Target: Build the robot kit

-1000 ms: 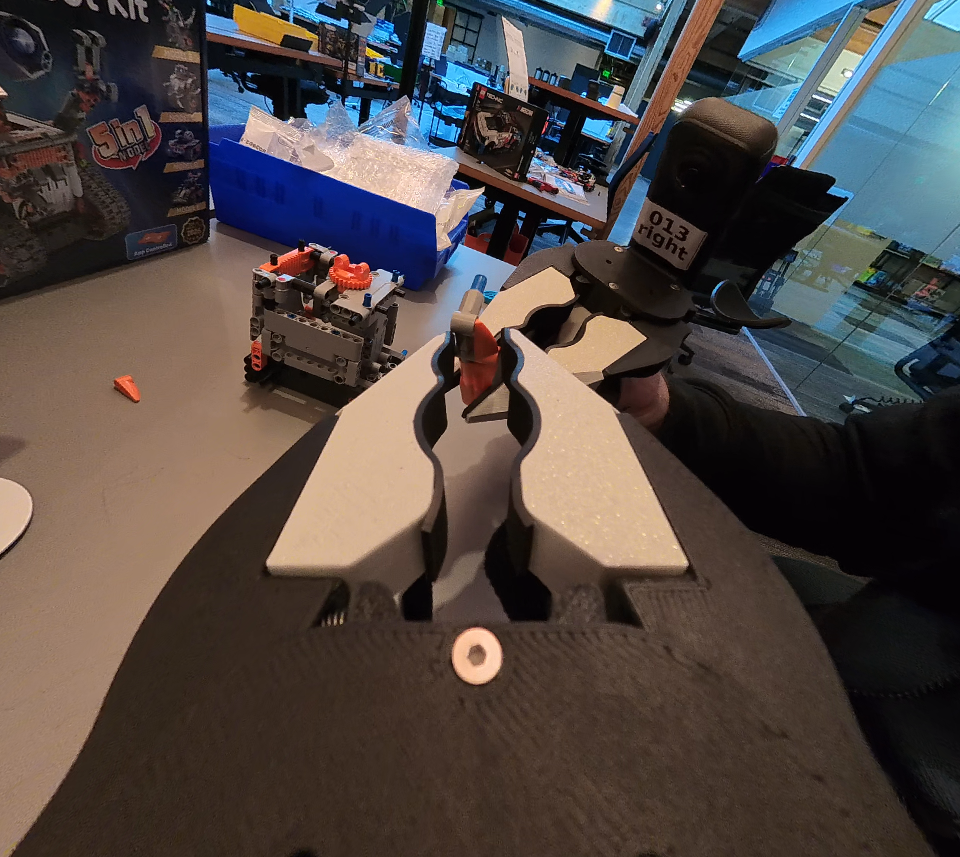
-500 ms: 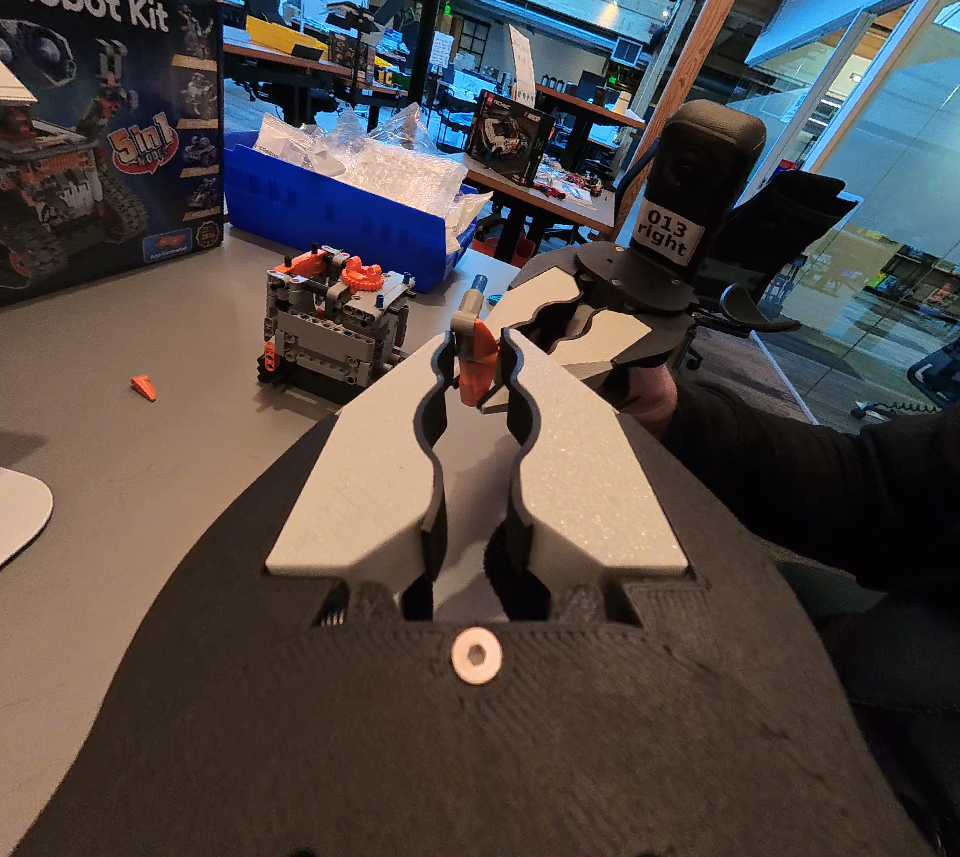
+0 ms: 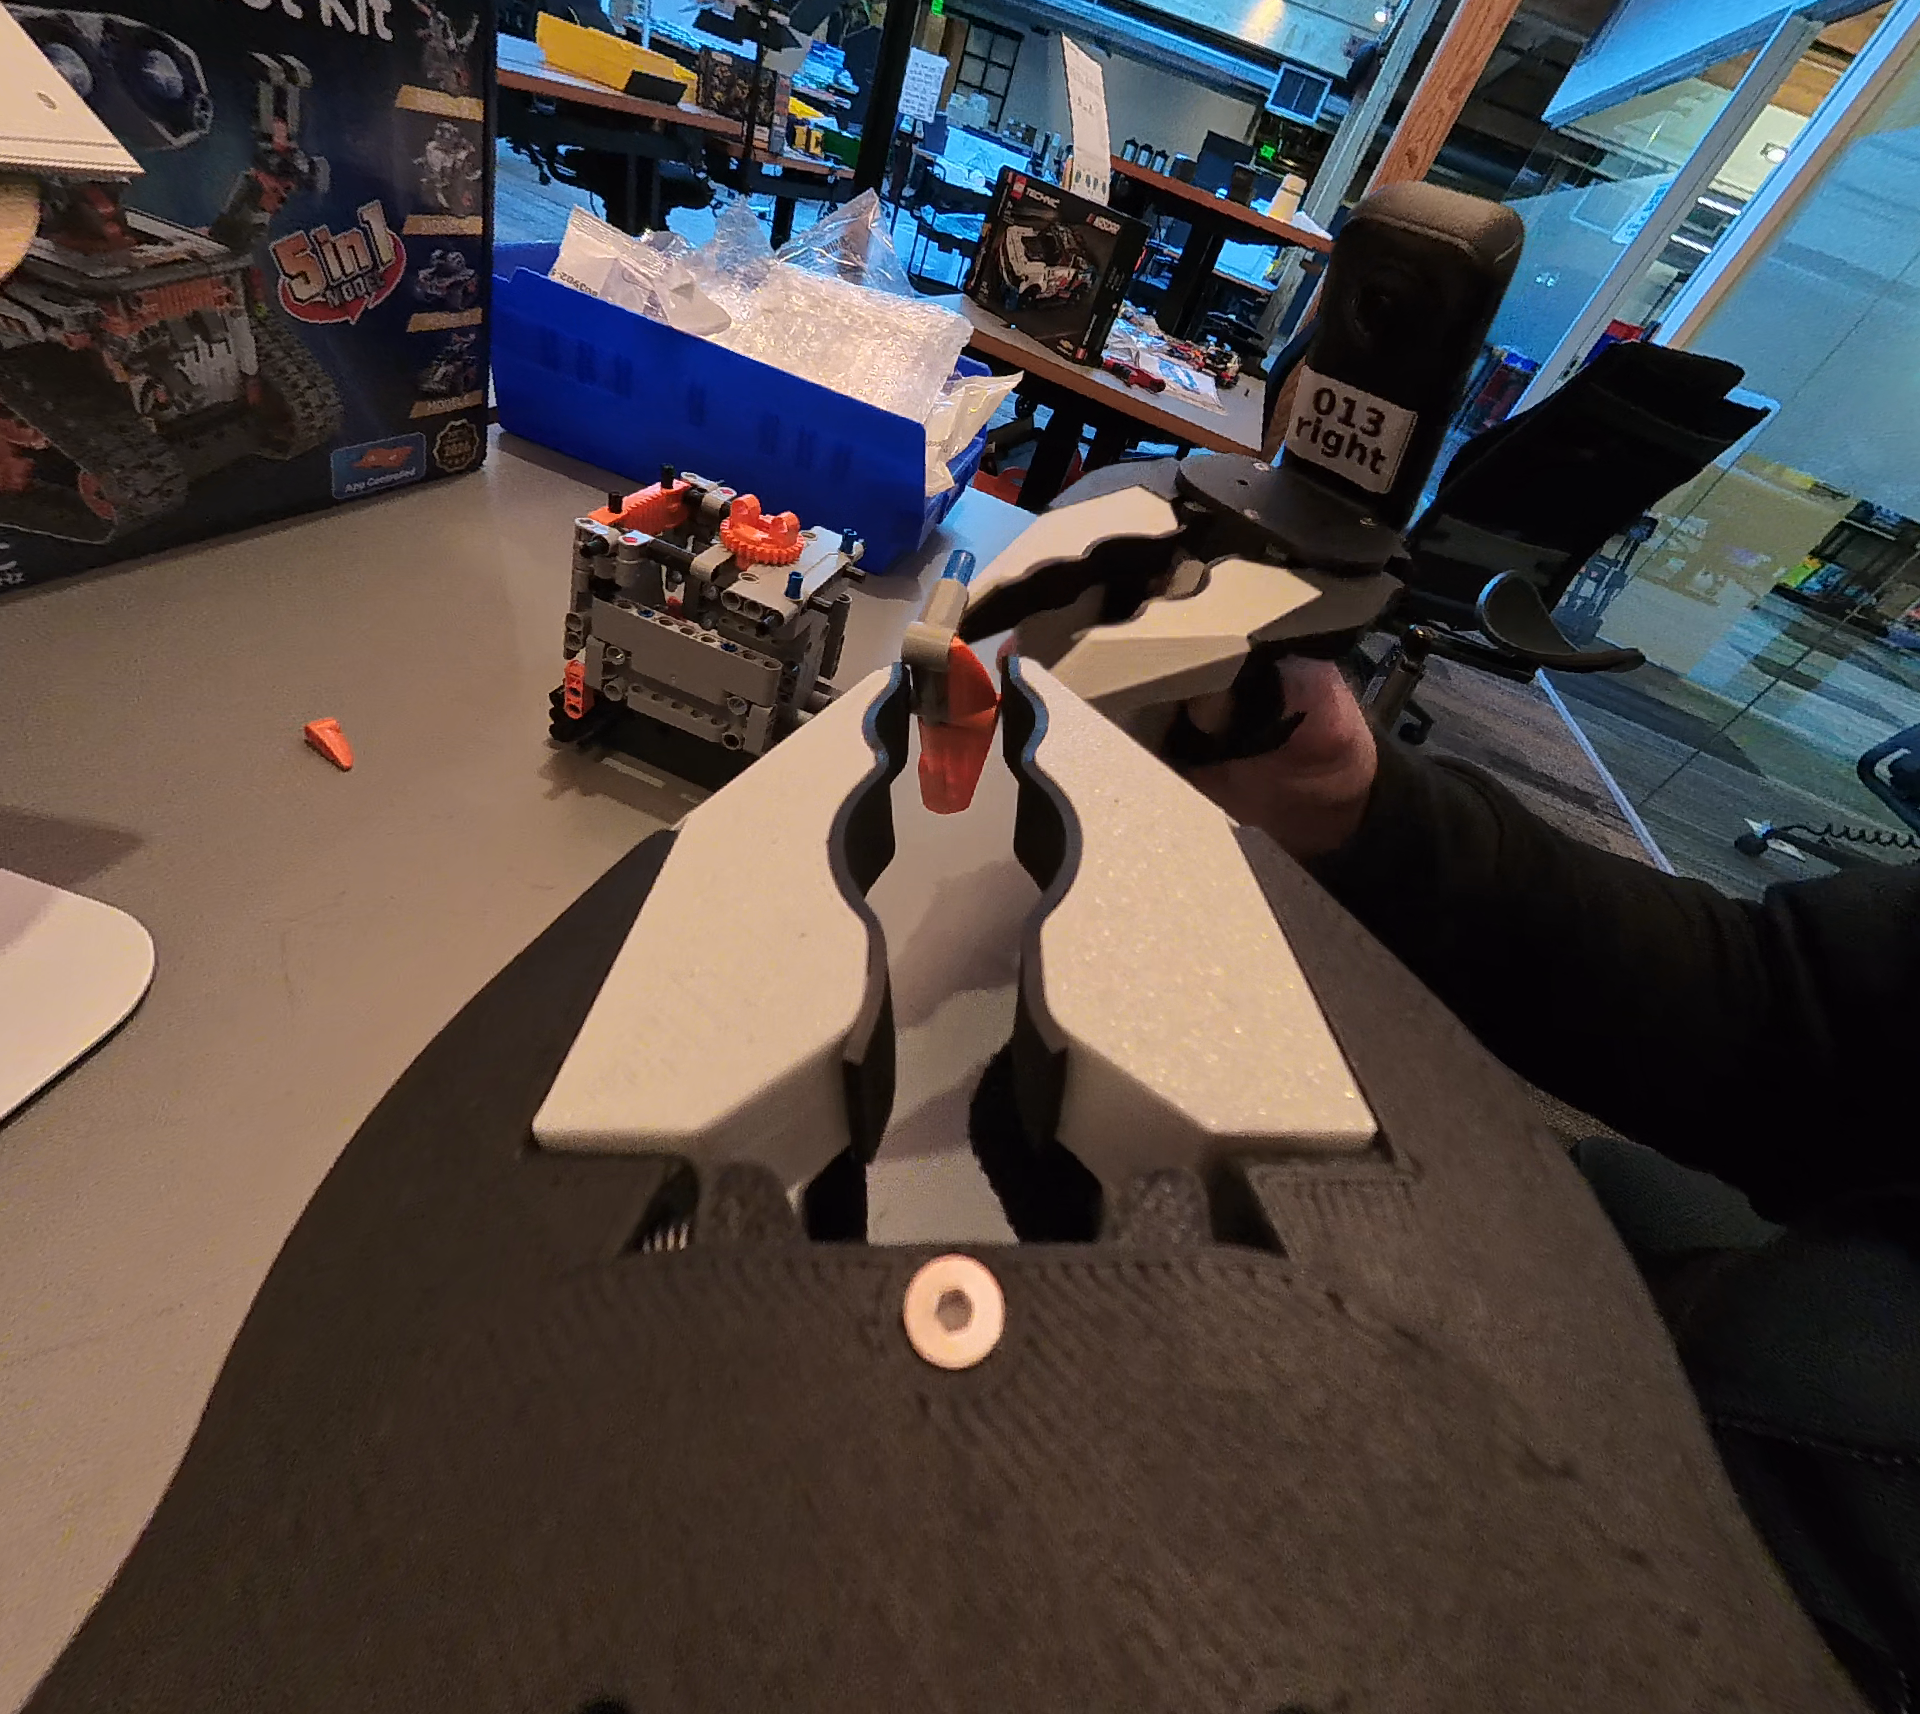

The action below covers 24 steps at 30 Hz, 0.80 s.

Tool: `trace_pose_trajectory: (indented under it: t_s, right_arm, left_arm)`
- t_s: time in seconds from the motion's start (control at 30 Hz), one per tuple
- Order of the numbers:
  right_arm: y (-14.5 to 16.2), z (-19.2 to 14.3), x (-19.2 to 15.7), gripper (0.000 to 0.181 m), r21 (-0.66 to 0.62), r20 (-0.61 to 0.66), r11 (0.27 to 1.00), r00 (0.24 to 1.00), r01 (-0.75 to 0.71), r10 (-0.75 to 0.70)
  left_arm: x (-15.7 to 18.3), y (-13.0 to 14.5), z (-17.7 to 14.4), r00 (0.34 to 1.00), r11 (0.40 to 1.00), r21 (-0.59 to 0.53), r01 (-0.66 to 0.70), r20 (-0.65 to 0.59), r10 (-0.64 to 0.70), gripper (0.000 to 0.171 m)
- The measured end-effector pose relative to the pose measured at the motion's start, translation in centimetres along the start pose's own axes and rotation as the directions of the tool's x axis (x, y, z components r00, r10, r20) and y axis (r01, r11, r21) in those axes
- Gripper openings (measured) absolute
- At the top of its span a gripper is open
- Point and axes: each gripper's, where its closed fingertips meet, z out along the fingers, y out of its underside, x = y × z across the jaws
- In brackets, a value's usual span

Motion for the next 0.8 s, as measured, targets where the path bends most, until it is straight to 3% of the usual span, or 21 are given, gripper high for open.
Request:
trace_pose_trajectory:
  t_s: [0.47, 0.8]
  right_arm:
    - [-1.4, -4.8, 4.2, 0.021, 0.165, -0.085, 0.979, 0.987, -0.120, 0.135]
    - [-1.5, -5.1, 4.4, 0.021, 0.182, -0.068, 0.972, 0.984, -0.149, 0.163]
  left_arm:
    - [-0.1, 0.3, 0.1, 1.000, 1.000, -0.010, 0.012, -0.002, -0.012, 0.015]
    - [0.0, 0.3, 0.1, 0.999, 1.000, 0.000, 0.025, -0.025, -0.025, 0.015]
